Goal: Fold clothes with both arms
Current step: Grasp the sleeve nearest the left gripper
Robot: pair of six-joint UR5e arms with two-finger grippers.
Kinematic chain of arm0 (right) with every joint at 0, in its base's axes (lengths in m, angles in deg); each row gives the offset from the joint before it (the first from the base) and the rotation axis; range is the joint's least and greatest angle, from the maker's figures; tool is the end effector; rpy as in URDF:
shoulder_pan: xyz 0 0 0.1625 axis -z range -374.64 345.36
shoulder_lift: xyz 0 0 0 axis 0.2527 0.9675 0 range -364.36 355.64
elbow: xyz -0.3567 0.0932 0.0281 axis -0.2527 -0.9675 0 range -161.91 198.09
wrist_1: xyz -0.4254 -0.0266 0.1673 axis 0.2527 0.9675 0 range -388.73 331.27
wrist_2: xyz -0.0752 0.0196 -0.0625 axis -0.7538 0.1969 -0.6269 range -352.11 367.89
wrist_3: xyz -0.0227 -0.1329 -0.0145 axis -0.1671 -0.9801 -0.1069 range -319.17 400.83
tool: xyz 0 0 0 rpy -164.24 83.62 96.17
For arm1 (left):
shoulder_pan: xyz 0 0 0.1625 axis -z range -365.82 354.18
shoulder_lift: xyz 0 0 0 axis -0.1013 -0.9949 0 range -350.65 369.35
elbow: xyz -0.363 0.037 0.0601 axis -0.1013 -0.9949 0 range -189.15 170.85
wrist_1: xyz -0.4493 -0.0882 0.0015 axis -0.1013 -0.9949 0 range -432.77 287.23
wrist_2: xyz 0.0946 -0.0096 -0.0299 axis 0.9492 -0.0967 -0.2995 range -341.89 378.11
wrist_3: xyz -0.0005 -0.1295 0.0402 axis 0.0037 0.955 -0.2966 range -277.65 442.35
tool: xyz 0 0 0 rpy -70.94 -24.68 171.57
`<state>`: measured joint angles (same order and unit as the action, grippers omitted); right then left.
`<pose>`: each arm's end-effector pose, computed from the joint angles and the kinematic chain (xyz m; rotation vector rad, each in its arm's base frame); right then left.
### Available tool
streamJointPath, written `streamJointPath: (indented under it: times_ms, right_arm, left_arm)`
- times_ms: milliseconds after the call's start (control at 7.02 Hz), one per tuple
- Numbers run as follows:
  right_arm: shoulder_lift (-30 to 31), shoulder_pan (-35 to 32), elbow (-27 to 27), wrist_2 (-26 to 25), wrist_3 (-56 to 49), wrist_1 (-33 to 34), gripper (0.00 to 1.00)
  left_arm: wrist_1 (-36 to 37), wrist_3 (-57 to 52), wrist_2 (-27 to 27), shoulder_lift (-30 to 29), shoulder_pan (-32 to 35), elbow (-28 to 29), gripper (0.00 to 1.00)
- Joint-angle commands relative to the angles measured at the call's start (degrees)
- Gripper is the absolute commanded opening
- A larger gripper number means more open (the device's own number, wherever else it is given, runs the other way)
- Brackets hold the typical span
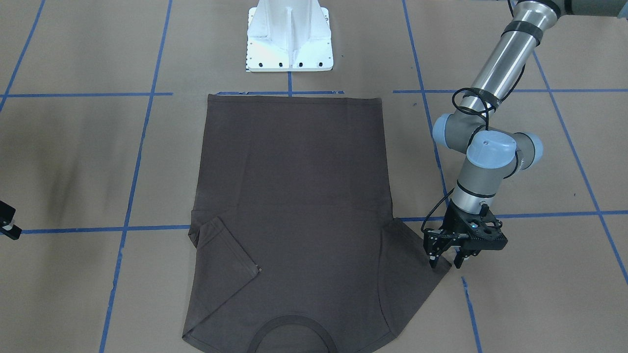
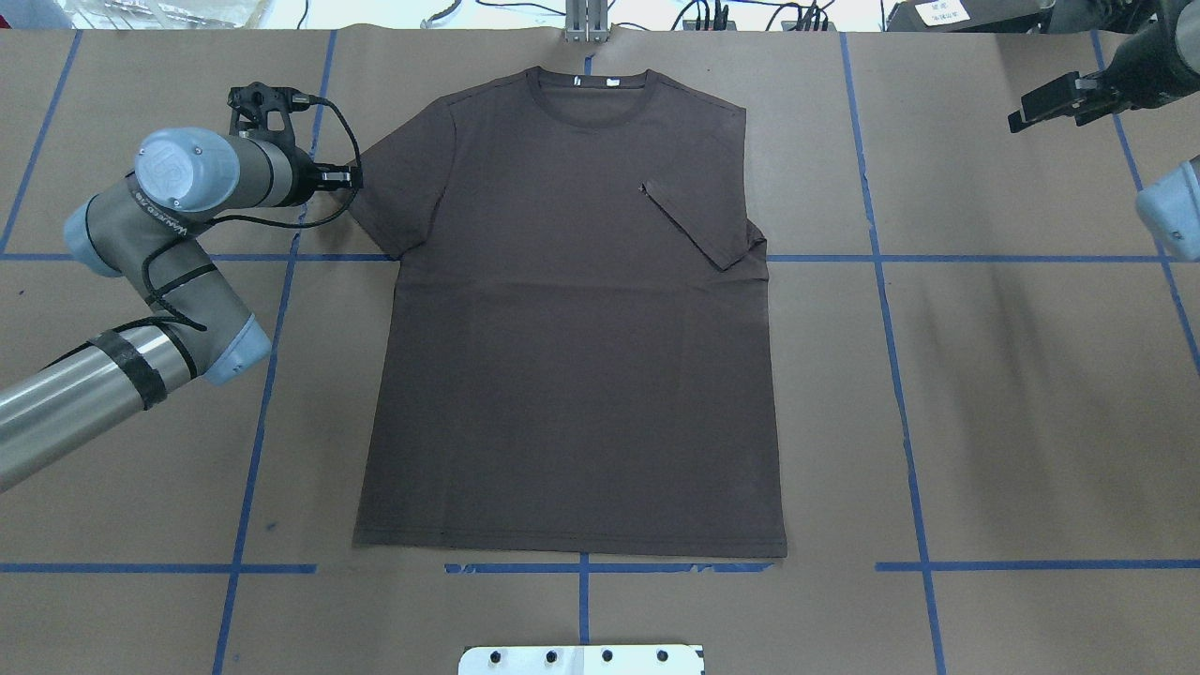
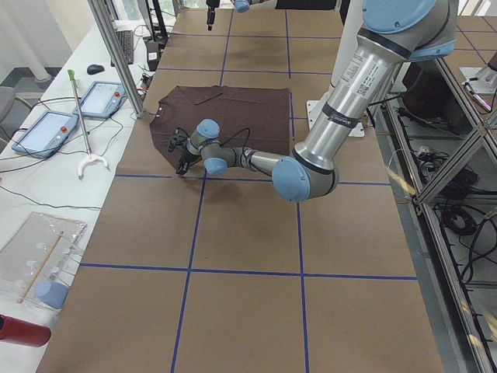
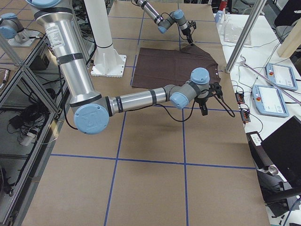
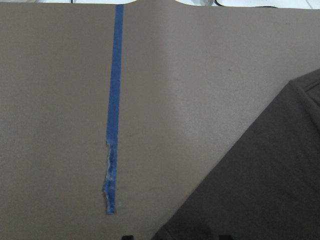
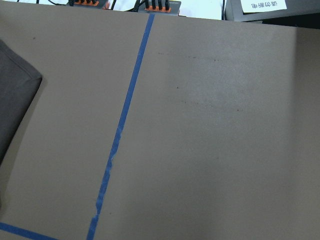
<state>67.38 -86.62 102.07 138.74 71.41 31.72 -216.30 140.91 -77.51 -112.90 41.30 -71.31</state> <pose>-0.1701 -0.6668 0.4308 0.3549 -0.9047 -0.0581 0.4575 -0.6688 0.4287 0.5714 0.8404 -0.2002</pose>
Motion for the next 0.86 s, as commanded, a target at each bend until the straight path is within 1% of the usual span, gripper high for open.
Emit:
streamJointPath:
  times_ms: [0,143,285,428,713]
  right_arm:
    - [-0.03,0.0,0.12,-0.15,0.0,0.02,1.0]
    - [0.06,0.0,0.12,-0.16,0.0,0.02,1.0]
    - [-0.03,0.0,0.04,-0.07,0.0,0.02,1.0]
    - [0.06,0.0,0.04,-0.07,0.0,0.02,1.0]
    - [0.06,0.0,0.04,-0.07,0.0,-0.07,1.0]
  left_arm:
    - [-0.08,-0.03,0.61,-0.01,-0.35,0.19,0.54]
    - [-0.26,-0.03,2.27,-0.1,-1.05,0.19,0.39]
    - [-0.43,0.05,2.38,-0.18,-1.15,0.11,0.1]
    - [-0.44,0.06,2.38,-0.19,-1.15,0.02,0.0]
    - [0.26,0.32,2.29,-0.79,-1.15,-1.81,0.0]
